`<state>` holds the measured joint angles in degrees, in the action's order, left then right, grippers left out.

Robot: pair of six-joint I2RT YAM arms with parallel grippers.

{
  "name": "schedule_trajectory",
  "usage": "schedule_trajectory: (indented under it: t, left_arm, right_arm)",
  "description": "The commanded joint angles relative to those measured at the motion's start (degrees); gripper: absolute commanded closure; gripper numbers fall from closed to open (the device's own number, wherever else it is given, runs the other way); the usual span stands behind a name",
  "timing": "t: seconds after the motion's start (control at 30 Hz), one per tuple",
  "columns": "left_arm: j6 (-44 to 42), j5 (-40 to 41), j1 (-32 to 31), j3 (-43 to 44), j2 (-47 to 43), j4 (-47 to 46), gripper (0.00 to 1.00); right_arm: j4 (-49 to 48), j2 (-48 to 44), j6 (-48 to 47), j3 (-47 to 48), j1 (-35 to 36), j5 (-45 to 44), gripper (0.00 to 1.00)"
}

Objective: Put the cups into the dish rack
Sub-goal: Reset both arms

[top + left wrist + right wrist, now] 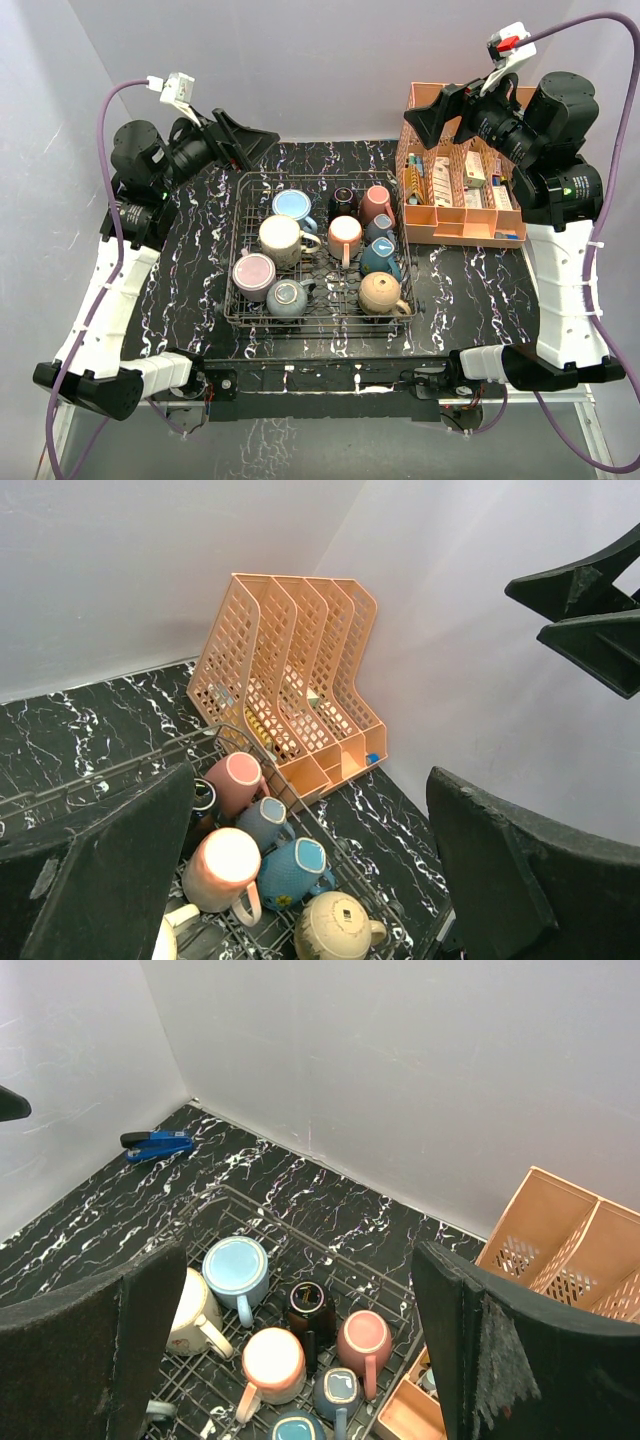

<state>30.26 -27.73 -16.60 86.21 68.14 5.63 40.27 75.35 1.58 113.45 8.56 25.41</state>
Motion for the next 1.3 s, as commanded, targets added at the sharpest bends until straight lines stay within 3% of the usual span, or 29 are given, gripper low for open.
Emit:
schedule_trajectory:
  t: [0.0,1.27]
  left_arm:
    - [-0.2,-1.0,0.3,-0.4,-2.2,-1.8,0.03]
    - [-0.1,-1.5,0.3,-3.1,-5.1,-1.5,0.03]
  right_arm:
    - [-2.2,-1.7,-0.4,-0.4,-0.1,-0.2,0.01]
    - [-2.3,-2.9,0.2,-1.3,-0.6,0.5,0.01]
